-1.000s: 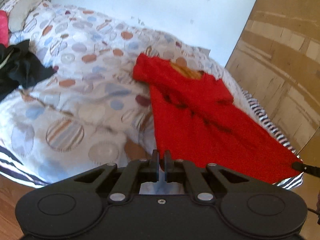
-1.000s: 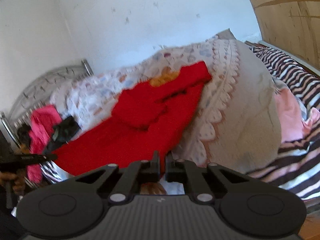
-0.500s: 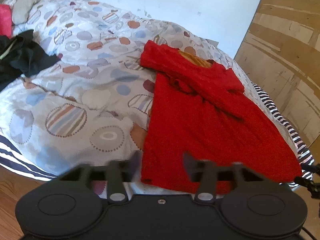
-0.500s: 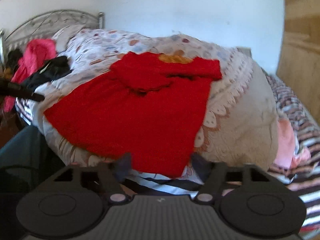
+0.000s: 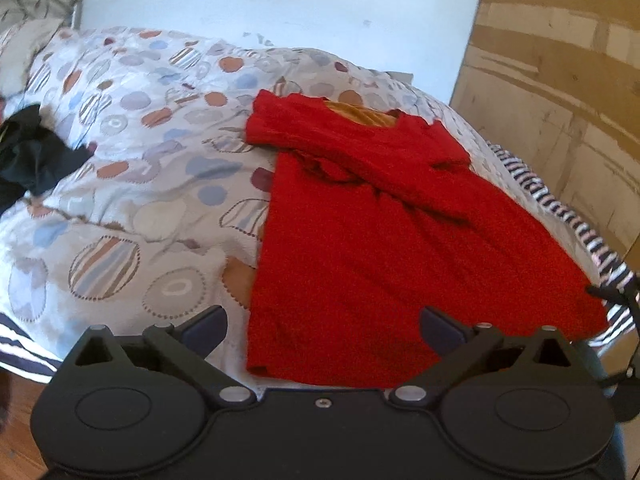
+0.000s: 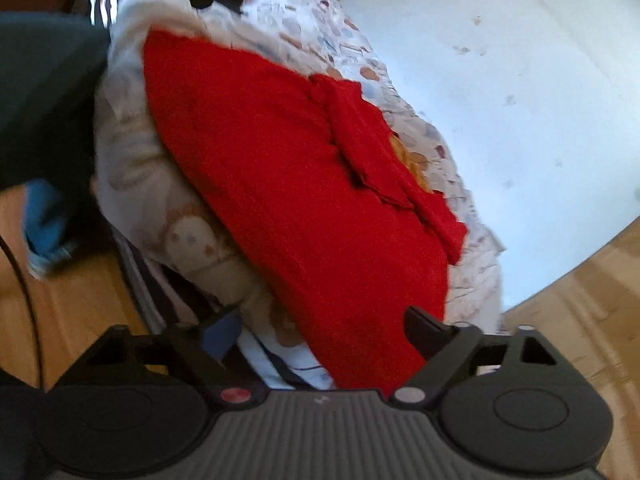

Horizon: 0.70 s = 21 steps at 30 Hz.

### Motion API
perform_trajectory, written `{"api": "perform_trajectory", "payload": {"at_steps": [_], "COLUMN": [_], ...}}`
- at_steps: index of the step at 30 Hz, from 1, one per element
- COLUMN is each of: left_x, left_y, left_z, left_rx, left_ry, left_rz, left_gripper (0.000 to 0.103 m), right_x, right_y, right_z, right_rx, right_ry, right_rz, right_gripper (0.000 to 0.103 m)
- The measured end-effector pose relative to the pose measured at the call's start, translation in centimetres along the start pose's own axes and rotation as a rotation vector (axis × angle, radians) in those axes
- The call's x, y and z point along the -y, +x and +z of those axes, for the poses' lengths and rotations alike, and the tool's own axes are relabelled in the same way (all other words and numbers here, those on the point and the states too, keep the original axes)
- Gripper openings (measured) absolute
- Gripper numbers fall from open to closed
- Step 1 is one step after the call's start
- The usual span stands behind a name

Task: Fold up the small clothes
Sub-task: 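Grasp the red sweater side edge with the right gripper and fold it toward the collar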

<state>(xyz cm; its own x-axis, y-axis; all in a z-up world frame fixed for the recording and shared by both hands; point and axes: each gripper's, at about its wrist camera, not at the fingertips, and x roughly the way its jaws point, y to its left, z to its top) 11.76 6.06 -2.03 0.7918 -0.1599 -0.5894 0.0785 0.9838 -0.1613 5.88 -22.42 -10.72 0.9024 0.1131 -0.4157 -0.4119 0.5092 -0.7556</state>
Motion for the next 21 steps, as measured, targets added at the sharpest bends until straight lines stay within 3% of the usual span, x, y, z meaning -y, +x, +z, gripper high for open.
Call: {"api": "perform_trajectory", "payload": {"at_steps": [1, 4, 6, 11, 17, 21], "left_x": [0.3, 0.9, 1.2, 1.9, 3.7, 6.0], "left_y": [0.0, 0.0, 0.1, 0.7, 0.6, 2.3], "left_z": [-0.1, -0.5, -0.7, -1.2, -1.9, -2.3], "left_rx": [0.003, 0.013, 0.015, 0.006, 0.042, 0.013], "left_ry": [0.023, 0.071, 0.092, 0.129, 0.204, 0.212], "left_rz": [0.001, -0.01, -0.021, -0.032, -0.085, -0.117], "left_gripper": [0.102, 0.102, 0.102, 0.102, 0.102, 0.102], "right_x": [0.1, 0.7, 1.2, 3.7, 9.3, 11.8], "right_y": [0.1, 0.1, -0.6, -2.7, -2.8, -1.9], "right_z": [-0.1, -0.6, -0.8, 0.5, 2.8, 4.0], "right_rx": [-0.005, -0.016, -0.012, 0.069, 0.161, 0.203], "right_ry": [0.007, 0.031, 0.066, 0.186, 0.449, 0.534], "right_rz": [-0.016, 0.003, 0.046, 0.057, 0.151, 0.203], "right_gripper": [0.079, 0.056, 0.004, 0.004, 0.004, 0.004]}}
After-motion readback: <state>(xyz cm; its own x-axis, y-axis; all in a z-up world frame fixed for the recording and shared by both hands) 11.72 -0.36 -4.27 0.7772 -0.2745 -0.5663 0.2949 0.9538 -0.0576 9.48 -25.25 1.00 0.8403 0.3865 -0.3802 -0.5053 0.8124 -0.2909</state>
